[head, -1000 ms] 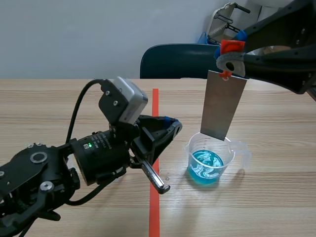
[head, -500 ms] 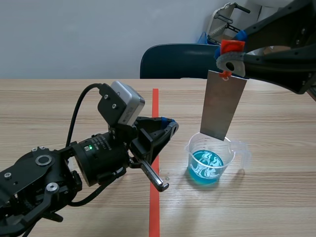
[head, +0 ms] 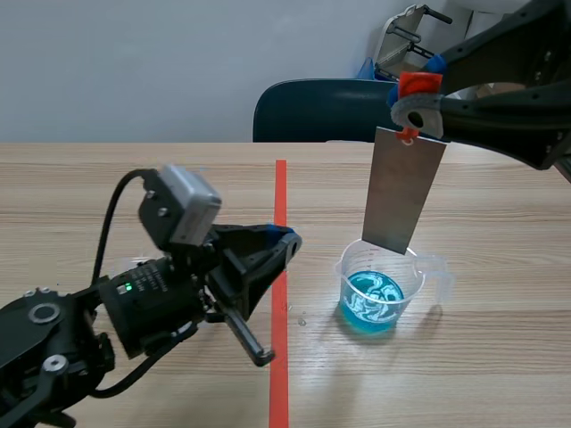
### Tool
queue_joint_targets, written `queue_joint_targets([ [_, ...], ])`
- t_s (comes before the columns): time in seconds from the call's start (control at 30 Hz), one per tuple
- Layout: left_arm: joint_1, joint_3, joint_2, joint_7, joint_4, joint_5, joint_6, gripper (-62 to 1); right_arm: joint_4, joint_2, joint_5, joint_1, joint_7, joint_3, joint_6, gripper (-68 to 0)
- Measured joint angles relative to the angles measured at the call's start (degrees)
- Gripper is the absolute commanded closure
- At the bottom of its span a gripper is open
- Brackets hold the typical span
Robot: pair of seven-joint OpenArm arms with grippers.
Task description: Do the redox reaction experiment
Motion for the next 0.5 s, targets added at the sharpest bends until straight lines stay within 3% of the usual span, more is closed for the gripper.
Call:
queue_joint_targets([
  [0.1,3.1,-3.1,-2.5,-2.8,2.0,0.1,-1.6,-23.3,0.0,0.0,0.0,0.0,0.0,0.0,0.0,-0.6],
  [0.3,9.1,-6.0,-7.9,-9.6,6.7,0.1,-3.5,-62.3,0.0,0.0,0.0,0.0,0.0,0.0,0.0,-0.6],
  [0.37,11.3,-6.4,-9.6,-10.2,7.7,0.2,-3.5,-62.3,0.0,0.0,0.0,0.0,0.0,0.0,0.0,-0.6],
  [0.5,15.8,-7.6,-12.5,-10.2,9.5,4.5,-3.4,-62.3,0.0,0.0,0.0,0.0,0.0,0.0,0.0,-0.6],
])
